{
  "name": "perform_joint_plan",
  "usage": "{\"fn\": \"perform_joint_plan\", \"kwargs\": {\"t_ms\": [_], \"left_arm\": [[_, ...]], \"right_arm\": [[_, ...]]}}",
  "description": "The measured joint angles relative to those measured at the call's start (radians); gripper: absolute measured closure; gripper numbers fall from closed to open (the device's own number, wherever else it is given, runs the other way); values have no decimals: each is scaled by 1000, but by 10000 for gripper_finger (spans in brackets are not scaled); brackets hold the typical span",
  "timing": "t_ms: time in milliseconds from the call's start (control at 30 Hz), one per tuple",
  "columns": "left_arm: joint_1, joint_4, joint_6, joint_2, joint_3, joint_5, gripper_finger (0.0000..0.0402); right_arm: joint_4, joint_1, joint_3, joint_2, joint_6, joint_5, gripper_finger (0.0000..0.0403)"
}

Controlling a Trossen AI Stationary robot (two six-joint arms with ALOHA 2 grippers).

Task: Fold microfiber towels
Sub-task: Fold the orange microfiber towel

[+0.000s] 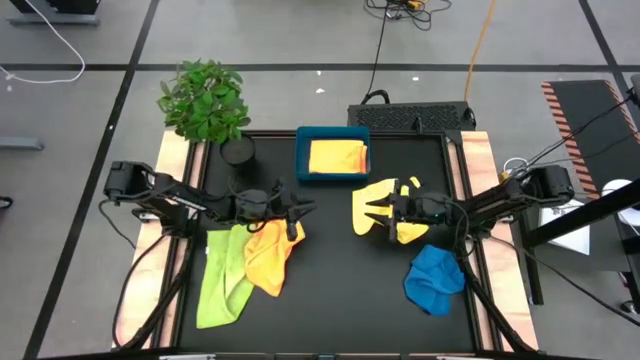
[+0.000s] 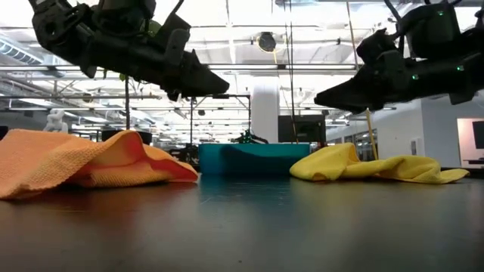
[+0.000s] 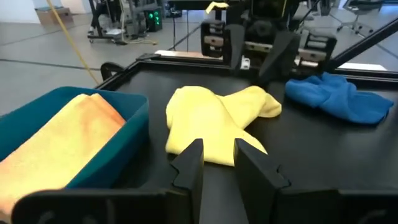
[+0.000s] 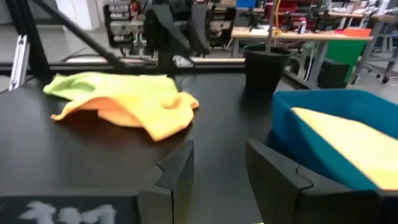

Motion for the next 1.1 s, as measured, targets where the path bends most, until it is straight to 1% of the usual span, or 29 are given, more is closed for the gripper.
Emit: {"fn": "perform_joint_plan", "kwargs": {"t_ms": [233,467,567,700,900,1000,1100], "left_arm": [[-12,-6,5,33,-3,1,311],[-18,-3,-1,105,-2,2,311],[-16,3,-1,126,-2,1,311],[-9,61,32,130,-2,1,311],[-10,162,65,130,-1,3,311],[-15,161,58,129,5,31,311],[-33,155,38,129,5,57,311]], "right_arm": [[11,30,0,91,72,0,268],[153,49,0,216,73,0,268],[185,47,2,253,53,0,268],[224,35,11,270,36,0,268],[220,30,56,255,18,-5,268],[183,48,92,255,19,-11,268],[108,78,142,255,19,-30,268]]}}
